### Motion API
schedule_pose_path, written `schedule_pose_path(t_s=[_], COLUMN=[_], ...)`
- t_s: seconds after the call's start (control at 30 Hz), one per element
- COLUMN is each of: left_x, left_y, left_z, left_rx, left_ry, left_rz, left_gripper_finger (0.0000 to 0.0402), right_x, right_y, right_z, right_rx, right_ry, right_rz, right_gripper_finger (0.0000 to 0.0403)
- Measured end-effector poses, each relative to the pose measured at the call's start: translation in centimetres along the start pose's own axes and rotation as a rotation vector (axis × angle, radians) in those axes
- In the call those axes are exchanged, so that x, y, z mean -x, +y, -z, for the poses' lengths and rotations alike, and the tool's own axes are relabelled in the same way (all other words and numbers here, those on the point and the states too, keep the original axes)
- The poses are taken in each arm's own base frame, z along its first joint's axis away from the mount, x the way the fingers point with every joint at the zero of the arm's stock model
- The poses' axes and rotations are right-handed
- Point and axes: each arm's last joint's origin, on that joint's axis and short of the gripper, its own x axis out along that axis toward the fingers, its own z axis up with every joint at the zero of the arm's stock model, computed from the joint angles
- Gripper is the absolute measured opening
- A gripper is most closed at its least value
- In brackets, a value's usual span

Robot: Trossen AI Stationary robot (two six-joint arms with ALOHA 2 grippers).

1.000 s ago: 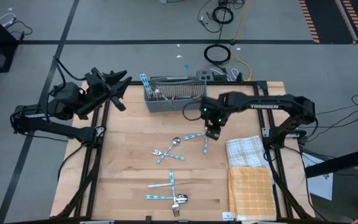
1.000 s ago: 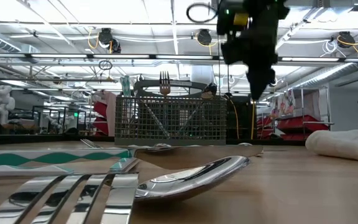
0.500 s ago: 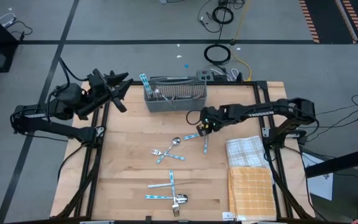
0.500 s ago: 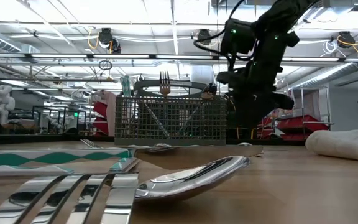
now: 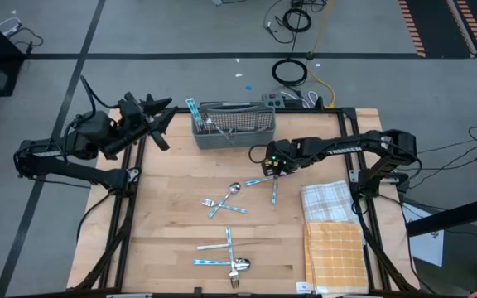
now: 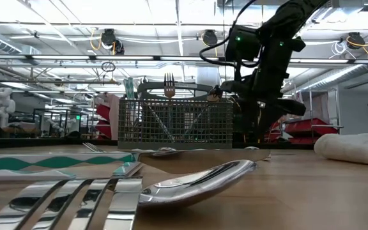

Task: Sort silverware
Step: Put the top spoon into the middle right section of the utensil holder

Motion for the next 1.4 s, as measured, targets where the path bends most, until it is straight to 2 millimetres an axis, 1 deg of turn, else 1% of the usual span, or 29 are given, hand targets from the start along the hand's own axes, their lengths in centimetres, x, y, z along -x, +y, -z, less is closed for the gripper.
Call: schedule_pose_path(t_s=[0.17, 0.53, 0.73, 1.0, 1.13, 1.2, 1.27, 1.4], left_x=[0.1, 0.4, 0.5, 0.5, 0.5, 0.5, 0.5, 0.5], left_y=[0.1, 0.3, 0.3, 0.4, 0.4, 0.4, 0.4, 0.4], left_z=[-0.1, -0.3, -0.3, -0.3, -0.3, -0.3, -0.3, -0.3], left_rx=[0.003, 0.010, 0.011, -0.002, -0.042, -0.044, -0.044, -0.044], left_ry=[-0.004, -0.014, -0.017, -0.013, -0.013, -0.014, -0.014, -0.014], left_rz=[0.002, 0.003, 0.004, 0.004, 0.004, 0.003, 0.003, 0.003], left_gripper_finger=[0.0154, 0.0154, 0.0154, 0.0154, 0.0154, 0.0154, 0.0154, 0.0154], right_x=[0.0, -1.7, -2.2, -3.8, -4.3, -4.5, -4.5, -4.6], right_y=[0.2, 0.6, 1.0, 1.4, 1.3, 1.2, 1.0, 0.9], right_z=[0.5, 1.5, 2.2, 2.1, 2.0, 1.9, 1.7, 1.5], right_rx=[-0.016, -0.026, -0.026, -0.026, -0.031, -0.036, -0.042, -0.039], right_ry=[-0.026, 0.005, -0.009, -0.030, -0.026, -0.020, -0.014, -0.015], right_rz=[0.012, 0.057, 0.064, 0.057, 0.066, 0.072, 0.077, 0.081], right_gripper_finger=[0.0141, 0.0142, 0.0142, 0.0142, 0.0140, 0.0128, 0.0103, 0.0027])
